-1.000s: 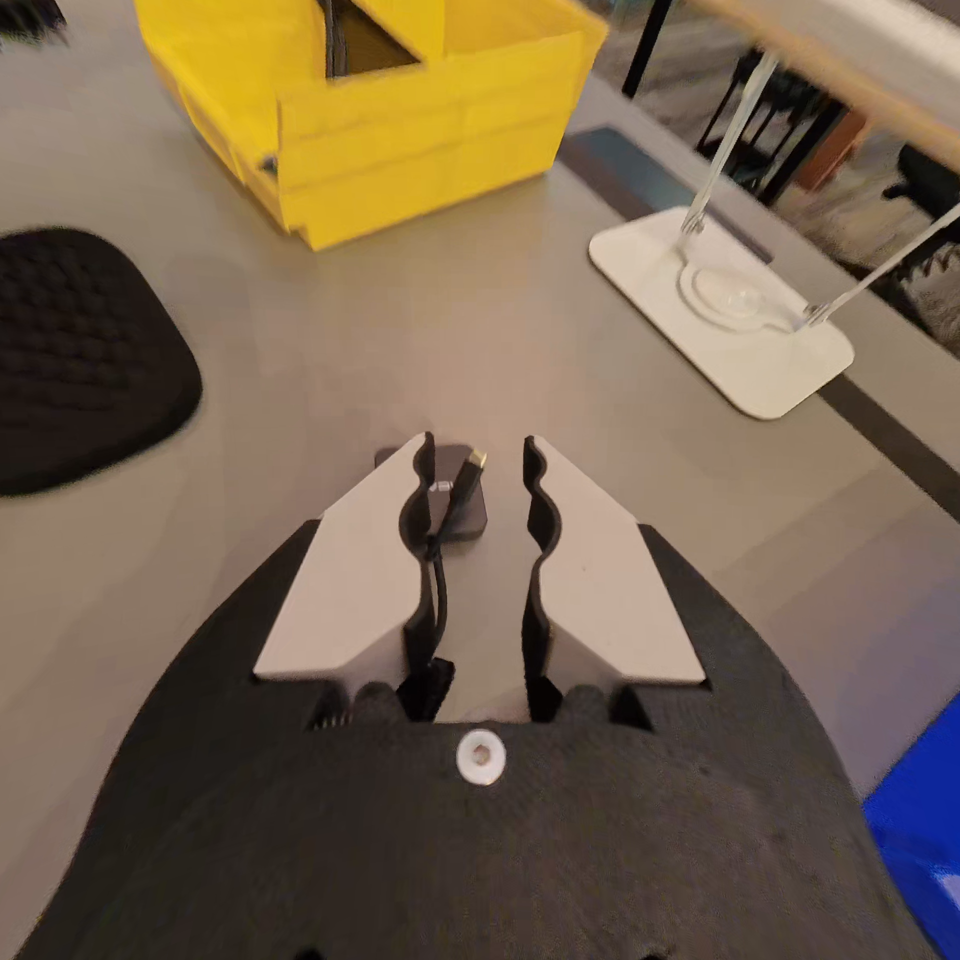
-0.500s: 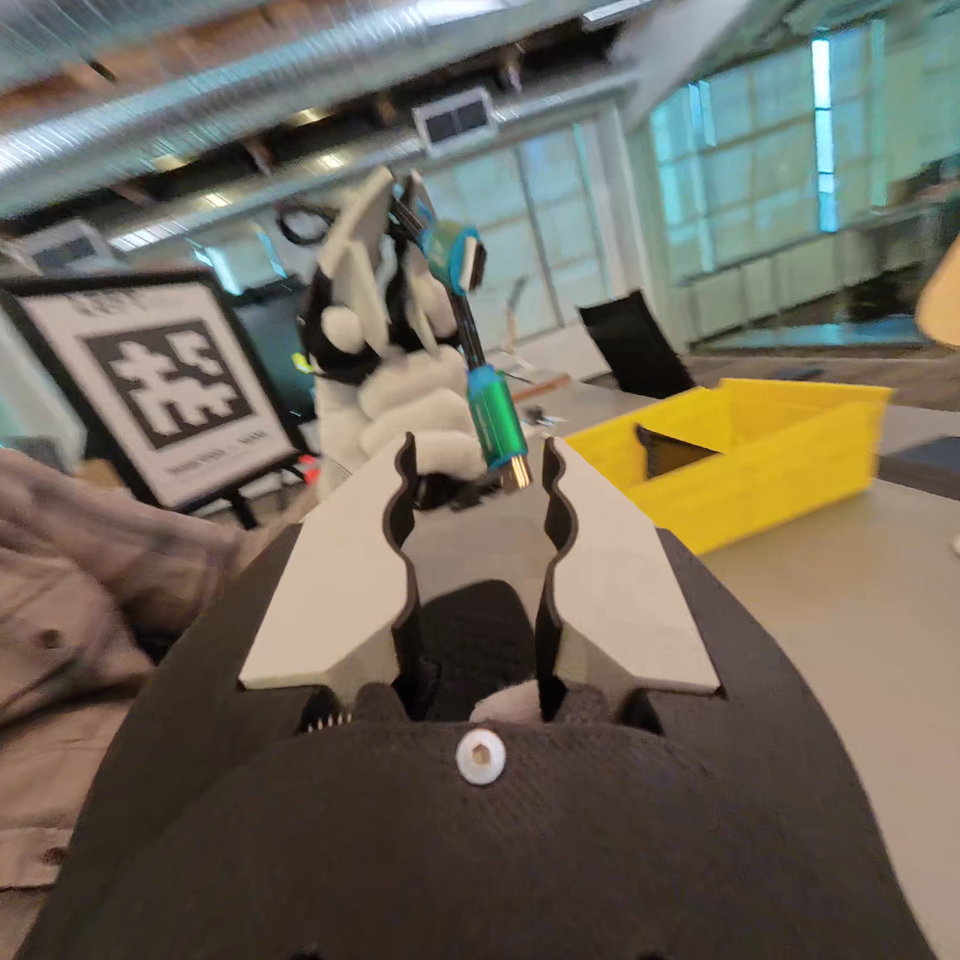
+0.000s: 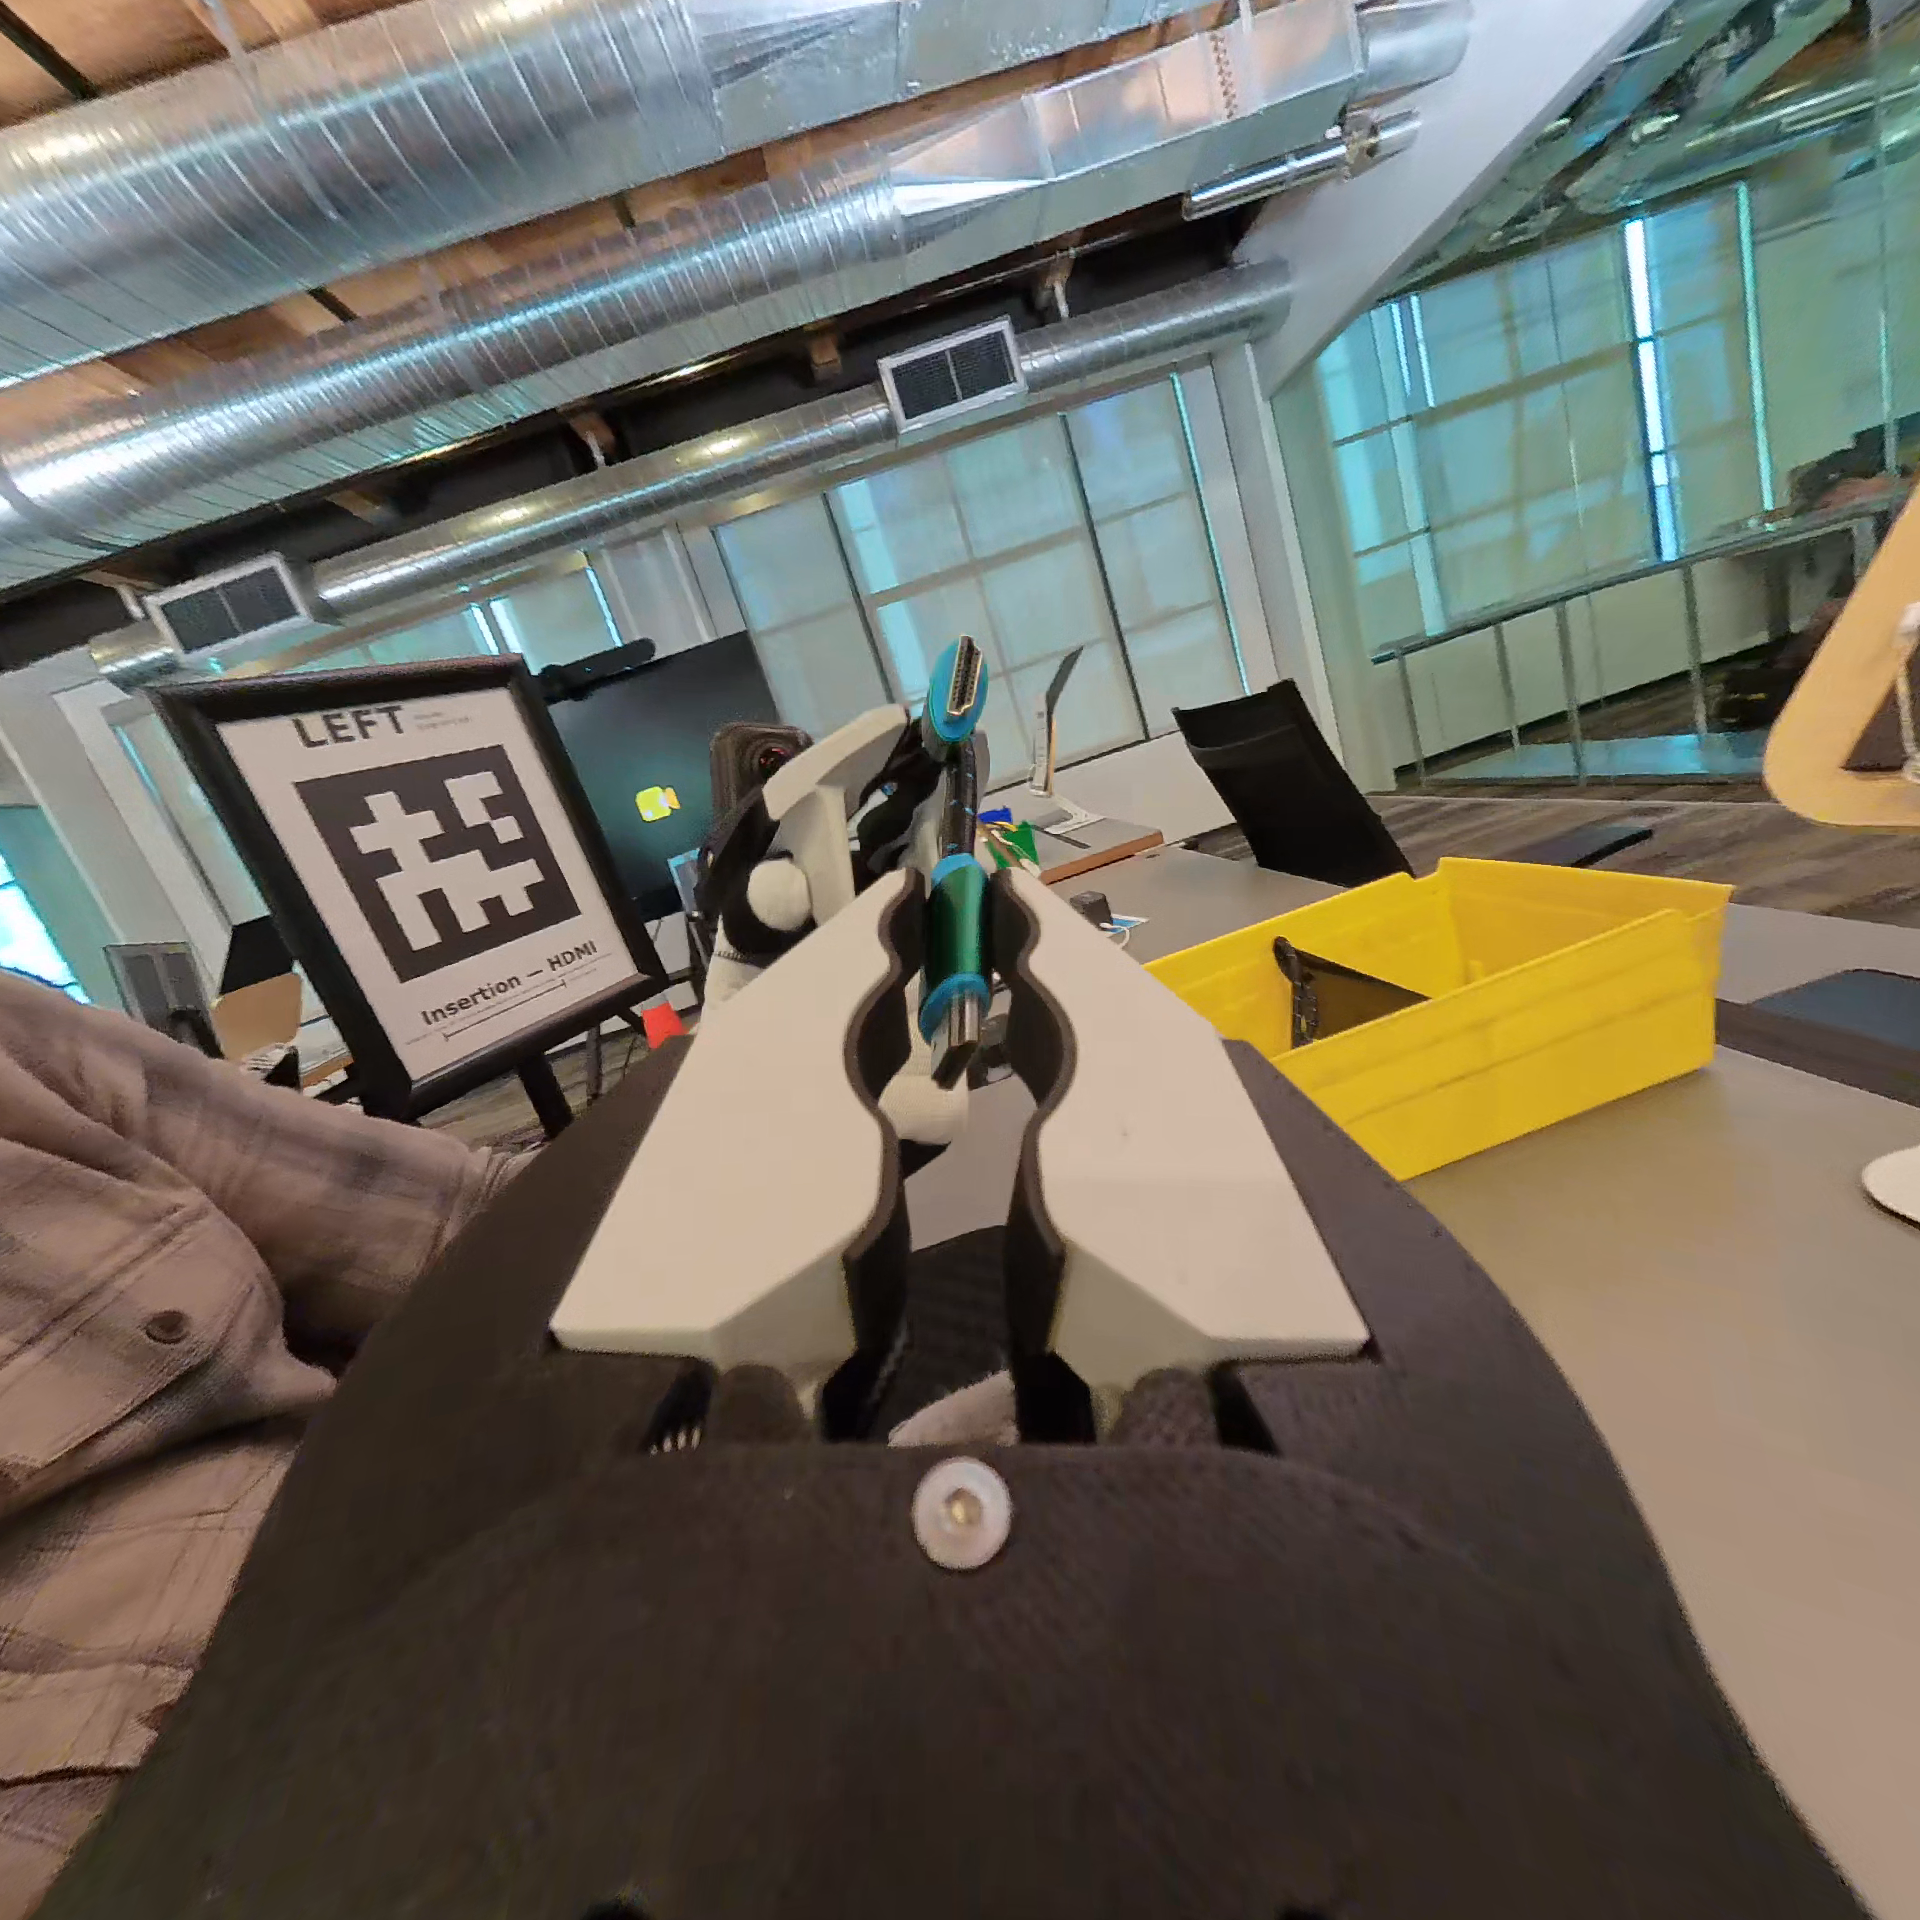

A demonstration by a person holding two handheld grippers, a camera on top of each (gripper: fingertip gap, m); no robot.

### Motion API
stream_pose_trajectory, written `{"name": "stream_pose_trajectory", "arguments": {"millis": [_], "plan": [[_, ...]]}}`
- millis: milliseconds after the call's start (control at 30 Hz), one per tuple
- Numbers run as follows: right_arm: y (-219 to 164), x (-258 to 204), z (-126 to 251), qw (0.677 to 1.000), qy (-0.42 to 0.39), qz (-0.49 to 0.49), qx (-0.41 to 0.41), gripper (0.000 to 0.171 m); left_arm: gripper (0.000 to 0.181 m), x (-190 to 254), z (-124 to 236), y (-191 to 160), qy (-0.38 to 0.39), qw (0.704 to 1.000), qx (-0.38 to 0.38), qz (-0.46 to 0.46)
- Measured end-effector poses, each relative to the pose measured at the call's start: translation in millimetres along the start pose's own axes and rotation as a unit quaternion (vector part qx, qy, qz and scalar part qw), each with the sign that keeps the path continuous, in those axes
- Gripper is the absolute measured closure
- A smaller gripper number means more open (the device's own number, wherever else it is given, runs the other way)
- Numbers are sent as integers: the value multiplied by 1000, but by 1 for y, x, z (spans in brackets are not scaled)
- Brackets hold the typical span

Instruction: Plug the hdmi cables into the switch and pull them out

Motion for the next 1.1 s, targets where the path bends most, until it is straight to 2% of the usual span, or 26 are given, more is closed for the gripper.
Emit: {"name": "stream_pose_trajectory", "arguments": {"millis": [233, 267, 300, 400, 467, 533, 667, 767, 867, 933, 1000, 1100], "plan": [[2, 13, 10, 999, -37, -7, 5, 162, 146, -10, -7, -26, 6, 998, -55, 29], [2, 14, 11, 999, -37, -6, 6, 162, 154, -10, -8, -30, -1, 998, -61, 34], [3, 15, 13, 999, -40, -3, 9, 162, 146, -10, -10, -34, -5, 997, -69, 44], [3, 18, 16, 998, -54, 16, 12, 162, 145, -11, -16, -51, -24, 992, -98, 75], [2, 19, 17, 996, -76, 46, -3, 162, 145, -6, -23, -69, -49, 981, -155, 102], [1, 18, 19, 990, -104, 95, -27, 162, 146, 13, -29, -94, -105, 957, -254, 98], [2, 11, 24, 960, -155, 218, -83, 163, 150, 68, -25, -110, -199, 913, -355, 5], [3, 2, 29, 931, -176, 296, -124, 162, 152, 104, -13, -86, -245, 898, -357, -77], [2, -9, 29, 893, -190, 365, -183, 162, 152, 120, -6, -30, -219, 913, -301, -166], [5, -22, 27, 883, -179, 392, -188, 163, 151, 113, -6, 8, -183, 923, -273, -199], [7, -34, 23, 873, -168, 414, -197, 163, 149, 93, -10, 31, -163, 920, -284, -214], [9, -53, 14, 868, -139, 435, -194, 163, 146, 59, -21, 35, -187, 902, -338, -193]]}}
Point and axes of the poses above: each gripper's, where its closed fingertips meet, z back along the fingers, y out of its top, x = y × z across the jaws, the point moved 4 cm from there along z, back along the fingers, and after that the axes turned 11 degrees about -x, right-handed, at the moved point
